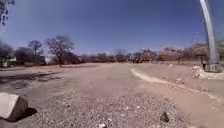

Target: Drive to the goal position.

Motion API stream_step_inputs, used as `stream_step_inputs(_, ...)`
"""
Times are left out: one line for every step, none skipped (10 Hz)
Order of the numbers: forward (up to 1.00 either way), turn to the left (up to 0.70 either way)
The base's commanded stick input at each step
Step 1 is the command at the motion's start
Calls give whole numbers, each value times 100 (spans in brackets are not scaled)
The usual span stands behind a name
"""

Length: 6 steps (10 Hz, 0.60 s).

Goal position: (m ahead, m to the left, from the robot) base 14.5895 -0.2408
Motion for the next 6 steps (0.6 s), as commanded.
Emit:
stream_step_inputs(70, 0)
stream_step_inputs(70, 0)
stream_step_inputs(70, 0)
stream_step_inputs(70, 0)
stream_step_inputs(70, 0)
stream_step_inputs(70, 0)
